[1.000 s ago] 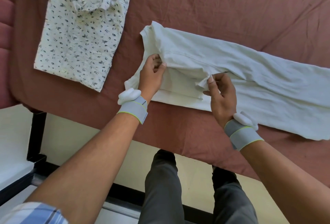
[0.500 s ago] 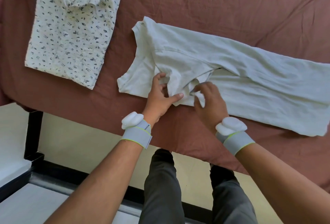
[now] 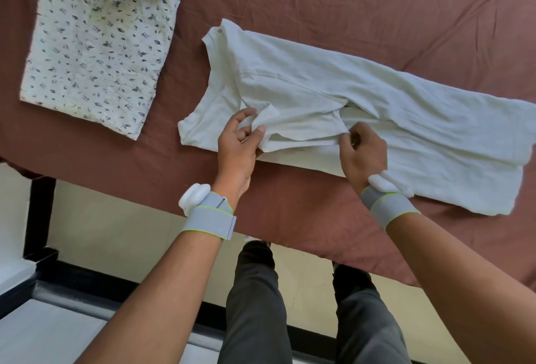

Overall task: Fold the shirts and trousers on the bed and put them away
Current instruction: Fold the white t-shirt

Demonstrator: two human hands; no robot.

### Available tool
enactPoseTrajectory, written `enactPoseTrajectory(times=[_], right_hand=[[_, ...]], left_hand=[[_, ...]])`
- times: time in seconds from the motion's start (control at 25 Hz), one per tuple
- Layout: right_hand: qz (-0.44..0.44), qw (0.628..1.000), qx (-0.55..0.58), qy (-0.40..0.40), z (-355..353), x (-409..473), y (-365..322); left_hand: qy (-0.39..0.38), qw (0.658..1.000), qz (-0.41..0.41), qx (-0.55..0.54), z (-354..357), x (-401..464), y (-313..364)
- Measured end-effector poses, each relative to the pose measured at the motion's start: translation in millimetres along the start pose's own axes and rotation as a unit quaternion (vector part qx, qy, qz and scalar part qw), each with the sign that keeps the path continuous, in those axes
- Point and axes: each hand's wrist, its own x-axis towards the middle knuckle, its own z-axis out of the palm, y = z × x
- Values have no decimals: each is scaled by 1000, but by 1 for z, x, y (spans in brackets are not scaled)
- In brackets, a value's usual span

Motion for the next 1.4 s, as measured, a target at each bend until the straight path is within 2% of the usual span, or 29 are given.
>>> enactPoseTrajectory(times=[0.12, 0.2, 0.28, 0.4, 0.56, 0.72, 0.84, 1.04, 1.24, 1.4], right_hand=[[34, 998, -16, -40, -4, -9, 14], [14, 995, -83, -58, -1, -15, 19], [-76, 988, -131, -38, 3, -16, 20], [-210, 956, -203, -7, 12, -6, 22], [-253, 940, -229, -1, 5, 1, 36], [-328, 897, -296, -13, 6, 0, 35], [-345, 877, -335, 0, 13, 14, 29], [-342, 887, -312, -2, 6, 9, 42], [-372, 870, -323, -16, 8, 14, 46], [-365, 884, -292, -13, 5, 3, 60]], left_hand=[[0, 992, 32, 121, -6, -7, -16], [30, 959, 102, 264, -11, -19, -28], [9, 907, 169, 385, -10, -31, -36], [-35, 856, 182, 482, -4, -37, -52], [3, 861, 192, 472, -10, -32, -70], [5, 876, 227, 425, -15, -32, -73], [25, 887, 207, 412, -12, -39, -72], [20, 892, 224, 391, -15, -48, -77], [7, 889, 243, 387, -19, -50, -80], [-39, 880, 253, 400, -29, -54, -81]])
